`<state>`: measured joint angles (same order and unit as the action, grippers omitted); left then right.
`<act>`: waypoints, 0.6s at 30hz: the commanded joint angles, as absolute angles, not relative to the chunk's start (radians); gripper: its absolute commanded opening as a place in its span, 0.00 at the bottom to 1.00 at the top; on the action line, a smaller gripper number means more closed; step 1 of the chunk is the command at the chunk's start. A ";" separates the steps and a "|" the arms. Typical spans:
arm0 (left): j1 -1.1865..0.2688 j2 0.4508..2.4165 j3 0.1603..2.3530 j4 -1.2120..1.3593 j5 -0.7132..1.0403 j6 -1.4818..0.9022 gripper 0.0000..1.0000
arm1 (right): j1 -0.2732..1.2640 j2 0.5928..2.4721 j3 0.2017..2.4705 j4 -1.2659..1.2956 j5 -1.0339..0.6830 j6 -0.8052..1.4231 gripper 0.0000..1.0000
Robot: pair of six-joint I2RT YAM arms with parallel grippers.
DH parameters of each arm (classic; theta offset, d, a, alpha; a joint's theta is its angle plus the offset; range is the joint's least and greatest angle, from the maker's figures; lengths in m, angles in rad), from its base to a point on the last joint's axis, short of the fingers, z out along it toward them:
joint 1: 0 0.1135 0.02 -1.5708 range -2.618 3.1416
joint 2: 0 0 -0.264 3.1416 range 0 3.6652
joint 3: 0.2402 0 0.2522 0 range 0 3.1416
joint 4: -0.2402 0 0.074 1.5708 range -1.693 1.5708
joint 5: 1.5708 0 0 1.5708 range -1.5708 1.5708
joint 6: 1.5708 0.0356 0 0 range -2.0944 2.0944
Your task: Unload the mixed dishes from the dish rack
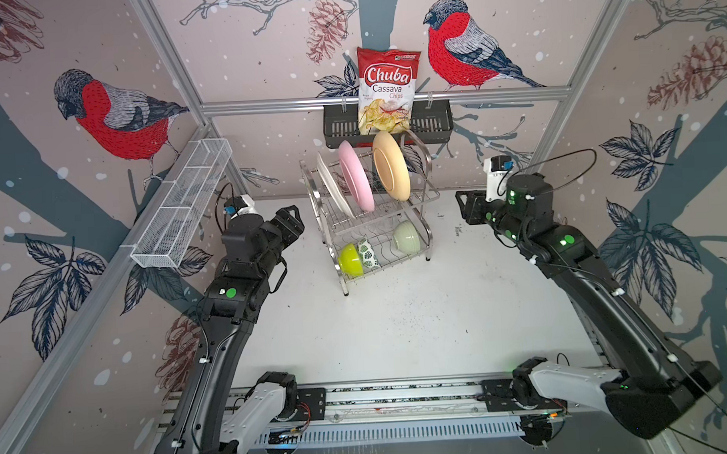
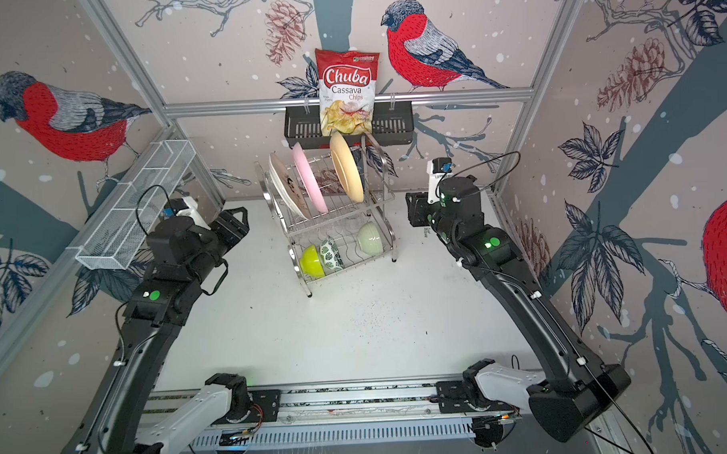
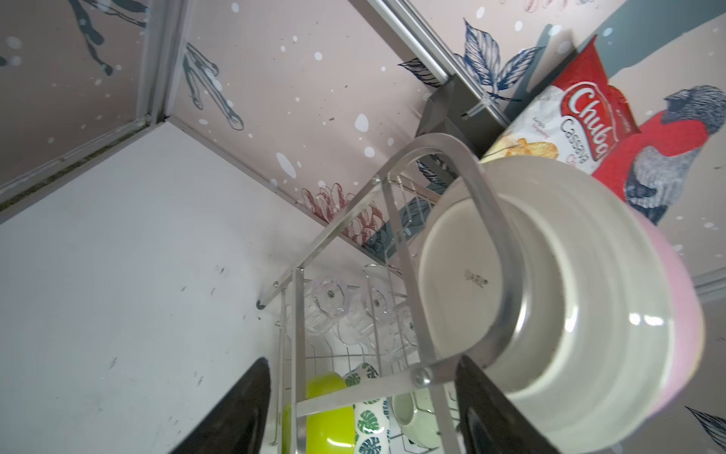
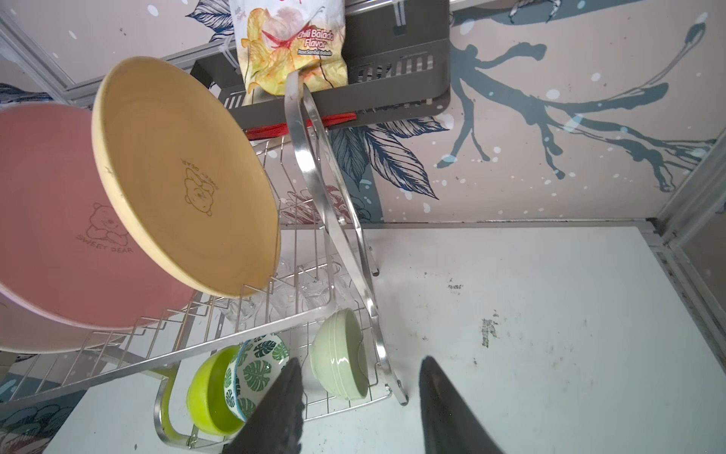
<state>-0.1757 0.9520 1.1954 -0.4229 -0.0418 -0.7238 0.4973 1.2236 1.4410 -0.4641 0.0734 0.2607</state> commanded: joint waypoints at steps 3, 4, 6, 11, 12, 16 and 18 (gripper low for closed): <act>-0.185 0.970 1.239 -0.438 0.058 -0.684 0.72 | 0.500 1.325 1.533 -0.435 -0.001 0.216 0.52; -0.186 0.978 1.252 -0.437 0.071 -0.676 0.71 | 0.503 1.347 1.548 -0.432 -0.001 0.214 0.53; -0.187 0.993 1.269 -0.436 0.081 -0.663 0.71 | 0.505 1.378 1.567 -0.419 -0.007 0.209 0.55; -0.189 1.039 1.299 -0.436 0.093 -0.638 0.70 | 0.509 1.450 1.599 -0.378 0.018 0.176 0.58; -0.189 1.055 1.310 -0.434 0.099 -0.631 0.70 | 0.510 1.468 1.614 -0.377 0.024 0.160 0.58; -0.189 1.109 1.347 -0.427 0.103 -0.622 0.70 | 0.509 1.544 1.684 -0.374 0.027 0.106 0.59; -0.189 1.131 1.360 -0.422 0.104 -0.622 0.70 | 0.508 1.581 1.725 -0.377 0.036 0.087 0.59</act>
<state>-0.1879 1.1107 1.3407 -0.4366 0.0856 -0.6456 0.5068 1.5524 1.6859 -0.4122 0.0193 0.1398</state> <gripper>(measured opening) 0.703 0.586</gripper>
